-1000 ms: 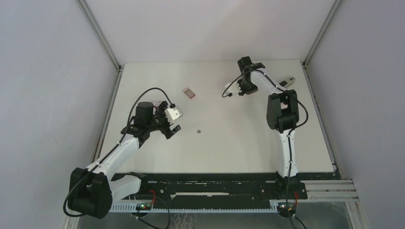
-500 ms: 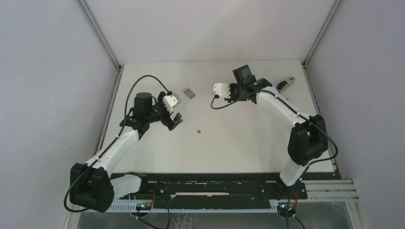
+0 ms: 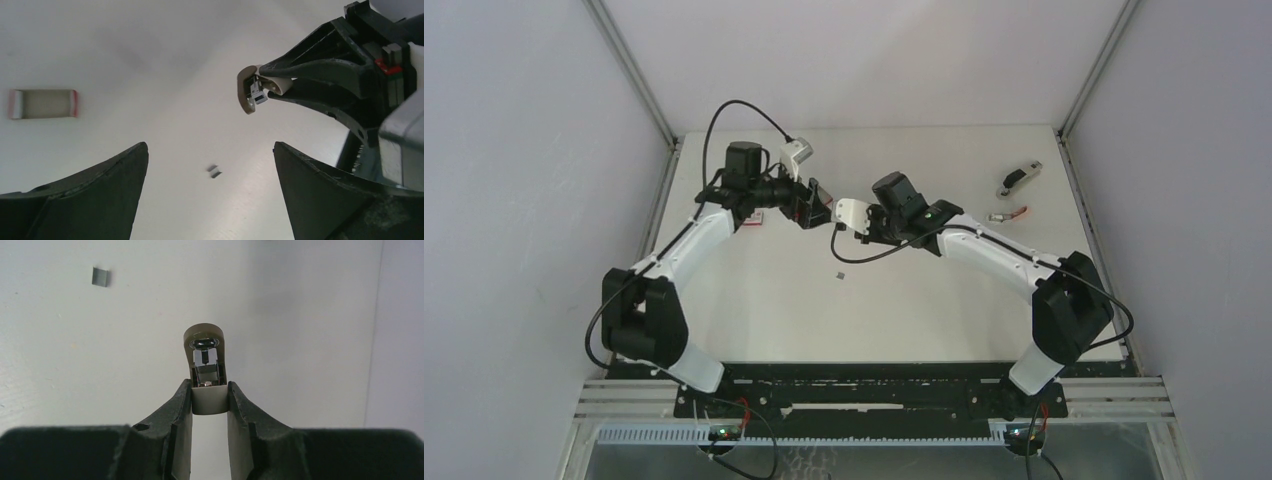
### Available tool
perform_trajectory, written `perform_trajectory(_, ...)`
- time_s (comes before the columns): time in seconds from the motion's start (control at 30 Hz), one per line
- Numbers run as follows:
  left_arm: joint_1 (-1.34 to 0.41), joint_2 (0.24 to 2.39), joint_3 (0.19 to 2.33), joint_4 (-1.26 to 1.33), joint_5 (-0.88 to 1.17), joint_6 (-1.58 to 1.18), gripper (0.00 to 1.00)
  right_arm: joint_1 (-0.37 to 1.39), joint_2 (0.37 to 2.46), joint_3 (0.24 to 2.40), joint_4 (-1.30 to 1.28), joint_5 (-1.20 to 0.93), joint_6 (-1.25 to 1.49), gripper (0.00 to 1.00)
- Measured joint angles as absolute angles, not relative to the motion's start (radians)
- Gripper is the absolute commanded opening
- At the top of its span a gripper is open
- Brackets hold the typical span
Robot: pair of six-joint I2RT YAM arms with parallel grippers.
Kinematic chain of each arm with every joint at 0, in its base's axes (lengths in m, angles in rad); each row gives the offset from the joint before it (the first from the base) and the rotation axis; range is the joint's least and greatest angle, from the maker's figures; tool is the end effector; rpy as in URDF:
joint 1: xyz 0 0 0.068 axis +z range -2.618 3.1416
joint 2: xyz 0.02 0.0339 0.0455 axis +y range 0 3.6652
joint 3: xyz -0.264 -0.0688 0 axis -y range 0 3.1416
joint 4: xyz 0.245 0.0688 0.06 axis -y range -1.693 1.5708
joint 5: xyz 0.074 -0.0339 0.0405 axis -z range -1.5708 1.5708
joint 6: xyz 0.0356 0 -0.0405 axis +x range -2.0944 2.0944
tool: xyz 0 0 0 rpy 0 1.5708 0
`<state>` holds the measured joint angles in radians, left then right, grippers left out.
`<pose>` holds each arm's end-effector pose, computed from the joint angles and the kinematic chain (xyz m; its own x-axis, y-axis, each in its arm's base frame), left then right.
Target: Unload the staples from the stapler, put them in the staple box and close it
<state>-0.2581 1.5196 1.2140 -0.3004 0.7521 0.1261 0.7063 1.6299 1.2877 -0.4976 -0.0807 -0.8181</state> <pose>0.3229 -0.1104 0.3037 -0.4546 0.2150 -0.8643 0.7928 0.5400 -0.2827 0.2717 0.2356 0.2698 0.1148 -0.8583 -0.5002 -0.8836 0.1418 -0.4462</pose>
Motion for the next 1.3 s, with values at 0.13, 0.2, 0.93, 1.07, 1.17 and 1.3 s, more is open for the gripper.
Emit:
perform_trajectory(0.13, -0.278, 1.577, 1.214, -0.302, 0.794, 0.031, 1.0, 0.736, 1.618, 1.25, -0.463, -0.075, -0.782, 0.0)
perform_trajectory(0.2, -0.286, 1.594, 1.214, -0.298, 0.813, -0.011, 1.0, 0.75, 1.616, 1.237, -0.459, -0.068, -0.772, 0.0)
perform_trajectory(0.93, -0.359, 1.737, 1.214, -0.263, 0.909, -0.138, 0.95, 0.818, 1.588, 1.204, -0.427, -0.048, -0.739, 0.0)
perform_trajectory(1.07, -0.368, 1.752, 1.22, -0.261, 0.924, -0.146, 0.93, 0.831, 1.588, 1.204, -0.428, -0.041, -0.739, 0.0)
perform_trajectory(1.17, -0.37, 1.767, 1.22, -0.26, 0.93, -0.149, 0.9, 0.833, 1.588, 1.203, -0.429, -0.036, -0.739, 0.0)
perform_trajectory(1.3, -0.37, 1.777, 1.22, -0.26, 0.947, -0.15, 0.85, 0.833, 1.588, 1.199, -0.431, -0.033, -0.739, 0.0)
